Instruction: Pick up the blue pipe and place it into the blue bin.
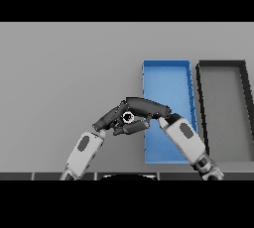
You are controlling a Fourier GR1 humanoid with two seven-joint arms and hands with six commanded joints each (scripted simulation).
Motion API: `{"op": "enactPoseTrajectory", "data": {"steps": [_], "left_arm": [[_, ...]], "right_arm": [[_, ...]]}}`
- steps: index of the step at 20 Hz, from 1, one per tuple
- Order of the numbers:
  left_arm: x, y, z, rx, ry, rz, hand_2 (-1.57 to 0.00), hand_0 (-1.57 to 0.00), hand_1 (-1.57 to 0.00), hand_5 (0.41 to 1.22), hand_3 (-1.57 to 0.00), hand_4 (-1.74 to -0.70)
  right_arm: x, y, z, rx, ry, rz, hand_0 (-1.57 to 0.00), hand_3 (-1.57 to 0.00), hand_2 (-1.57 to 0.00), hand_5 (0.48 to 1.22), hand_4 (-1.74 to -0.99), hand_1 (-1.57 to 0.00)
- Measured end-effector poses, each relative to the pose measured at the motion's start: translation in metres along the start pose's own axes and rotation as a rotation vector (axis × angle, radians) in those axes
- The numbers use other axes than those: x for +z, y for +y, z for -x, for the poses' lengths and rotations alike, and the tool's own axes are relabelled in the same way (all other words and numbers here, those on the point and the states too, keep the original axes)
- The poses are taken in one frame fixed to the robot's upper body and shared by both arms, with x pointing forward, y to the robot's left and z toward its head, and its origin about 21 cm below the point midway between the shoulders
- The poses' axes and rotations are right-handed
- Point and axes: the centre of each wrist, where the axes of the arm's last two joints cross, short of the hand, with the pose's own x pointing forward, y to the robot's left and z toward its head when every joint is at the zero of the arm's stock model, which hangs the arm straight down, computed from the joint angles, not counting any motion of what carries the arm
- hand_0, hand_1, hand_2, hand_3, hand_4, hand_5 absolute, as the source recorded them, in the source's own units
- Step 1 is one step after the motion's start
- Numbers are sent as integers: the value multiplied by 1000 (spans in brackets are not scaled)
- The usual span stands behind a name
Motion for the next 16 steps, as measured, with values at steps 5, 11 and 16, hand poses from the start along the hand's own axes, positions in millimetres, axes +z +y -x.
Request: {"op": "enactPoseTrajectory", "data": {"steps": [5, 11, 16], "left_arm": [[4, 1, -5, -8, 11, -4, -1566, -1571, -1571, 1221, -1264, -1734], [4, 5, -2, -73, 30, 58, -437, -481, -448, 1148, -344, -1186], [6, 9, -4, -62, 108, 62, -143, -157, -146, 785, -112, -1011]], "right_arm": [[2, 6, -1, -105, 0, 32, -1550, -1541, -1550, 1191, -1495, -1550], [-2, 8, -3, -94, 23, 59, -1565, -1563, -1566, 1213, -1498, -1566], [-2, 5, -5, -85, 13, 82, -1569, -1568, -1569, 1218, -1499, -1569]]}}
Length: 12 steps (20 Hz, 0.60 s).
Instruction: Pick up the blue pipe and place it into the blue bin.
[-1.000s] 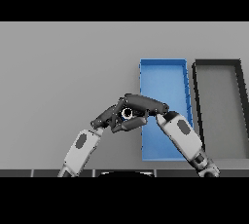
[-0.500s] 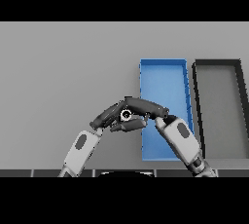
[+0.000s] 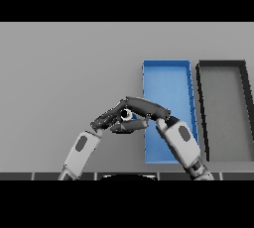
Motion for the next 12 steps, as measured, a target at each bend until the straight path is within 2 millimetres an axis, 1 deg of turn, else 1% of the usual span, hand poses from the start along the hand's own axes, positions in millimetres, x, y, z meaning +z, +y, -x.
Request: {"op": "enactPoseTrajectory", "data": {"steps": [2, 3, 4, 5, 6, 8, 10, 11, 12], "left_arm": [[2, 2, 1, -3, 47, -15, -91, -100, -93, 682, -71, -977], [2, 2, 2, -4, 41, -20, -73, -80, -74, 642, -57, -975], [-1, 0, 4, 12, 73, -22, -58, -64, -59, 607, -45, -974], [-2, -1, 4, 24, 74, -27, -46, -51, -47, 578, -36, -973], [1, 1, 7, 25, 81, -35, -37, -40, -38, 557, -29, -968], [-2, 0, 8, 31, 97, -36, -23, -25, -24, 531, -18, -970], [-1, 0, 10, 26, 105, -43, -14, -16, -15, 512, -11, -969], [-1, -1, 9, 25, 115, -45, -11, -13, -12, 501, -9, -968], [-1, -4, 9, 25, 121, -46, -9, -10, -9, 493, -7, -971]], "right_arm": [[-1, -1, 0, 13, -27, 5, -1570, -1569, -1570, 1219, -1499, -1570], [1, -1, 0, 14, -33, 3, -1570, -1570, -1570, 1220, -1499, -1570], [-1, 3, 1, 4, -43, 1, -1570, -1570, -1570, 1220, -1499, -1570], [-2, 3, 0, 5, -41, 6, -1570, -1570, -1570, 1220, -1499, -1570], [0, 2, 1, -2, -53, 8, -1571, -1570, -1571, 1220, -1498, -1571], [-4, -1, -1, -7, -41, 23, -1571, -1571, -1571, 1221, -1497, -1571], [-4, -7, -11, -39, -76, 26, -1571, -1571, -1571, 1221, -1495, -1571], [-7, -14, -17, -58, -77, 30, -1571, -1571, -1571, 1221, -1495, -1571], [-3, -16, -20, -76, -87, 23, -1571, -1571, -1571, 1221, -1494, -1571]]}}
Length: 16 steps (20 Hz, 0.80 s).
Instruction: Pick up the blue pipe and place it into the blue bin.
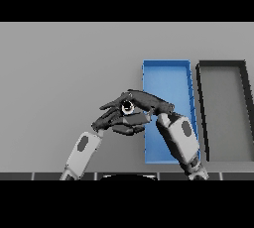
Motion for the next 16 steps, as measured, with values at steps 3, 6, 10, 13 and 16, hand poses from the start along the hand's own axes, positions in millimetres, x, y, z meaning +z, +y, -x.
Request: {"op": "enactPoseTrajectory", "data": {"steps": [3, 6, 10, 13, 16], "left_arm": [[1, 1, -2, -4, 10, 7, -4, -5, -4, 479, -3, -965], [5, 2, -1, -11, 15, 4, -2, -2, -2, 474, -1, -954], [4, 1, 0, -26, -7, 9, 0, 0, 0, 466, 0, -946], [11, 8, -4, -20, -17, -8, 0, 0, 0, 470, 1, -950], [16, 8, -5, -10, -3, -10, 1, 1, 1, 474, 1, -950]], "right_arm": [[-5, -14, -30, -59, -42, 36, -1571, -1571, -1571, 1221, -1495, -1571], [-13, -36, -63, -97, -91, 63, -1571, -1571, -1571, 1221, -1497, -1571], [-9, -78, -95, -67, -150, 242, -1571, -1571, -1571, 1221, -1498, -1571], [-2, -106, -95, -1, -106, 357, -1571, -1571, -1571, 1221, -1498, -1571], [18, -125, -79, 3, -22, 484, -1571, -1571, -1571, 1221, -1499, -1571]]}}
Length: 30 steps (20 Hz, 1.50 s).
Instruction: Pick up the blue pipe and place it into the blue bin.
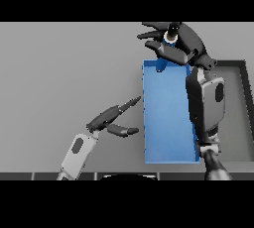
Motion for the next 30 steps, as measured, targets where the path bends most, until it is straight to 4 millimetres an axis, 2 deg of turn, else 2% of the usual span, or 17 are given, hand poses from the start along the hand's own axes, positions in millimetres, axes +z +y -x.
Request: {"op": "enactPoseTrajectory", "data": {"steps": [6, 12, 16, 18, 19, 20, 22, 23, 24, 25, 27, 28, 30], "left_arm": [[-3, 2, 4, -19, -3, -10, 1, 1, 1, 462, 1, -941], [-3, 1, 5, -36, -14, -20, 1, 1, 1, 464, 1, -927], [-2, 8, 6, -50, -9, -38, 1, 1, 1, 470, 1, -928], [-4, -1, 6, -51, -24, -29, 1, 1, 1, 476, 1, -923], [-1, 1, 6, -55, -28, -38, 1, 1, 1, 478, 1, -923], [-4, 2, 4, -56, -19, -41, 1, 1, 1, 480, 1, -922], [-2, 6, 5, -58, -22, -39, 1, 1, 1, 484, 1, -920], [-4, 3, 2, -58, -24, -36, 1, 1, 1, 486, 1, -919], [-4, 5, 5, -65, -15, -43, 1, 1, 1, 489, 1, -918], [-2, 8, 5, -59, -21, -50, 1, 1, 1, 491, 1, -920], [-4, 4, 5, -62, -24, -41, 1, 1, 1, 493, 1, -921], [-5, 5, 4, -59, -21, -47, 1, 1, 1, 493, 1, -920], [-5, 2, 6, -54, -18, -43, 1, 1, 1, 494, 1, -925]], "right_arm": [[28, -33, 46, 41, 229, 164, -1571, -1571, -1571, 1221, -1499, -1571], [64, -33, 90, 54, 474, 284, -1571, -1571, -1571, 1221, -1500, -1571], [87, -35, 124, 38, 616, 383, -1571, -1571, -1571, 1221, -1498, -1571], [92, -34, 144, -3, 688, 405, -1571, -1571, -1571, 1221, -1497, -1571], [92, -31, 152, -17, 716, 400, -1571, -1257, -1571, 1221, -1546, -1571], [95, -32, 158, -20, 748, 403, -1571, -1005, -1571, 1221, -1585, -1571], [103, -34, 172, -48, 824, 414, -1571, -643, -1571, 1221, -1641, -1571], [104, -31, 179, -57, 858, 422, -1571, -514, -1571, 1221, -1661, -1571], [104, -32, 184, -72, 890, 431, -1571, -411, -1571, 1171, -1677, -1571], [106, -35, 185, -101, 909, 444, -1571, -455, -1518, 1161, -1626, -1571], [106, -36, 190, -137, 980, 470, -1084, -291, -987, 1148, -1469, -1025], [106, -38, 189, -145, 1002, 492, -867, -232, -789, 1137, -1405, -820], [102, -35, 182, -137, 1035, 498, -554, -148, -505, 1108, -1339, -525]]}}
